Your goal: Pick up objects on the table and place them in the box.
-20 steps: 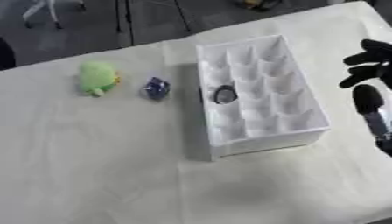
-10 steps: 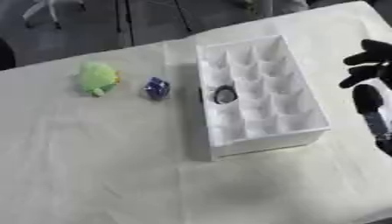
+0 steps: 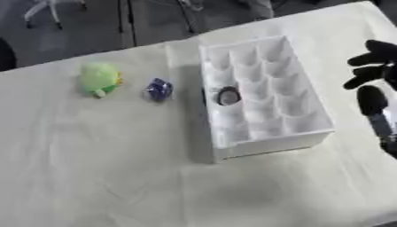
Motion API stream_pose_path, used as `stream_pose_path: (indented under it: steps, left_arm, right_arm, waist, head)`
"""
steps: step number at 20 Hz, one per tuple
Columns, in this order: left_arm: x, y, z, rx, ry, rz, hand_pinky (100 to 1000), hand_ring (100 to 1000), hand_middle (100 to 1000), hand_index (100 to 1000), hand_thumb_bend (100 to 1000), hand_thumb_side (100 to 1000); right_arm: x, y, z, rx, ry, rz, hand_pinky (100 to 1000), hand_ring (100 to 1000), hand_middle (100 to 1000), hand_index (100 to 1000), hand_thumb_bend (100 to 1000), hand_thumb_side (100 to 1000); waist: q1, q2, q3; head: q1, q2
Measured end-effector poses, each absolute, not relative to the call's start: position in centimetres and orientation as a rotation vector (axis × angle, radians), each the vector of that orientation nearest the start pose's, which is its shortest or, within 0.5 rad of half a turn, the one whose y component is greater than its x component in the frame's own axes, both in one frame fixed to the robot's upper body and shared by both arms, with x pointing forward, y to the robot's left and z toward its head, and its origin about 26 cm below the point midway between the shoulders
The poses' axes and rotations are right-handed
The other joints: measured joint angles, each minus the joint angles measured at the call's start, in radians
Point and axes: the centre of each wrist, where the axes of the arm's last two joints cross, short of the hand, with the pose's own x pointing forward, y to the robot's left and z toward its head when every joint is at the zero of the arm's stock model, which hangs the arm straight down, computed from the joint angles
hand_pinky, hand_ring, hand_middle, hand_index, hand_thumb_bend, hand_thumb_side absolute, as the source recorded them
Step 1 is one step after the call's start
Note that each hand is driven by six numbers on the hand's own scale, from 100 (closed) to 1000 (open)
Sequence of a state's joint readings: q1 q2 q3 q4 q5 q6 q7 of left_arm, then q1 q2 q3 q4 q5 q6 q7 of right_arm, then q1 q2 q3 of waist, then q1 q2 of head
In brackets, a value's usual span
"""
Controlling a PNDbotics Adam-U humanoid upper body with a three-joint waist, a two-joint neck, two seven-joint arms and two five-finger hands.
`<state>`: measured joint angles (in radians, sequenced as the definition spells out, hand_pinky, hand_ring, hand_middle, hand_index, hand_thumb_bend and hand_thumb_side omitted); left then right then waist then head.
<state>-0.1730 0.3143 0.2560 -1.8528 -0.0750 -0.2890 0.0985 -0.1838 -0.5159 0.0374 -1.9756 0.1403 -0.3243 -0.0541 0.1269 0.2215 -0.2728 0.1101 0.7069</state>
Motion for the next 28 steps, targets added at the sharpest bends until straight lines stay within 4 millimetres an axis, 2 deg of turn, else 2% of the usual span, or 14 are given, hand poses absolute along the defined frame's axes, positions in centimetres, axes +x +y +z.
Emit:
stream_pose_path:
  steps: [28]
  left_arm:
    - [29.26,34.54,14.97,0.544,-2.330,-0.136,953,696,762,820,553,815]
  right_arm:
    - [28.84,-29.31,17.65,-0.381,-2.410,0.686,751,571,710,916,354,746]
  waist:
    - [0.000,0.000,0.007]
  head:
    - [-0.001,-0.005]
